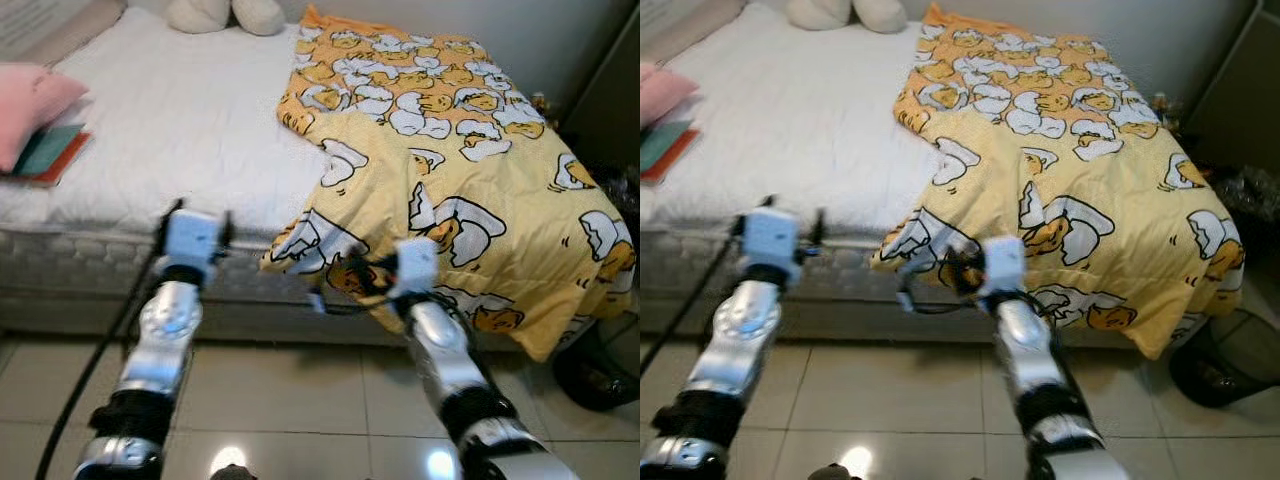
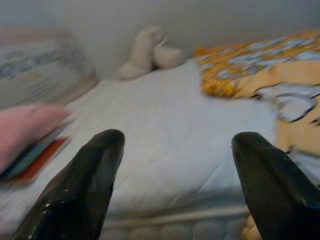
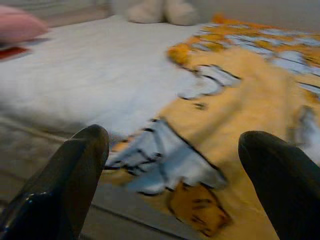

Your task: Clean up the room

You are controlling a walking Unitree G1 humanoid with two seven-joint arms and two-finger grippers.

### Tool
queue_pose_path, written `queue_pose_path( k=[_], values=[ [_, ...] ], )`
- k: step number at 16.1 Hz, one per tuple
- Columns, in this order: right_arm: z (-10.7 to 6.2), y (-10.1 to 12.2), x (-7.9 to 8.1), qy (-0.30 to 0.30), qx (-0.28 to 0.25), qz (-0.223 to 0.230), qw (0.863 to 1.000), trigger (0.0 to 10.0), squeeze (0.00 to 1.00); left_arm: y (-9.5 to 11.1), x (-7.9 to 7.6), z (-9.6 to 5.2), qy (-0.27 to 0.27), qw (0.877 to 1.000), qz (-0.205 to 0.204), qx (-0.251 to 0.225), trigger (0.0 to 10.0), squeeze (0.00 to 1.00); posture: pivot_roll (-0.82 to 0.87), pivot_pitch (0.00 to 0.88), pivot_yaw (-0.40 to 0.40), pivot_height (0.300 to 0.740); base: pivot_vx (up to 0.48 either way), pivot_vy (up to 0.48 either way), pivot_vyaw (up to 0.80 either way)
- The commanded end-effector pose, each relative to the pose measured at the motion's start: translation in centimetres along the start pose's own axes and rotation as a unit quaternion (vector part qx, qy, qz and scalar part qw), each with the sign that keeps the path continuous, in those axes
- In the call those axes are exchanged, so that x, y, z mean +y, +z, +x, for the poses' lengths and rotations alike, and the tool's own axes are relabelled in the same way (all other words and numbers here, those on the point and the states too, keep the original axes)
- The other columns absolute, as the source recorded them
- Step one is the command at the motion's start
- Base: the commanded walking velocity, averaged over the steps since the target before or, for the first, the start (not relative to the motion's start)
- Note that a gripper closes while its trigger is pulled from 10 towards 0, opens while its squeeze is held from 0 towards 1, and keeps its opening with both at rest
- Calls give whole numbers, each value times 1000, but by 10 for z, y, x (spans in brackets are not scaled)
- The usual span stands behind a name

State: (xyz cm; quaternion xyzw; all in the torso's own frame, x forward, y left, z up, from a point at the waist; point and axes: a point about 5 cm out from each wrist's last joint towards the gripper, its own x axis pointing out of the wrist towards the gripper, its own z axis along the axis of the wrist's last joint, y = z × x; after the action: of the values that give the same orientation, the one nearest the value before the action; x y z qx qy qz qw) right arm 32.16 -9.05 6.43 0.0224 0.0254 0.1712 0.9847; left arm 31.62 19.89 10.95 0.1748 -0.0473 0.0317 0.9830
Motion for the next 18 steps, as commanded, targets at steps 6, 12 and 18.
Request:
queue_pose_path(
  k=[6,12,18],
  values=[
    [10,4,10,21,1,-4,1000,10000,0,10,8,4,4,999,41,-10,10000,0,177,13,-107,740,0,0,0],
    [-11,5,-31,-77,-33,-26,996,10000,0,22,-44,31,-95,995,1,0,10000,0,-70,0,52,740,0,0,0],
    [-27,0,-44,-116,-41,-36,992,10000,0,28,-74,40,-134,990,-32,15,10000,0,-200,0,114,740,0,0,0]
  ],
)
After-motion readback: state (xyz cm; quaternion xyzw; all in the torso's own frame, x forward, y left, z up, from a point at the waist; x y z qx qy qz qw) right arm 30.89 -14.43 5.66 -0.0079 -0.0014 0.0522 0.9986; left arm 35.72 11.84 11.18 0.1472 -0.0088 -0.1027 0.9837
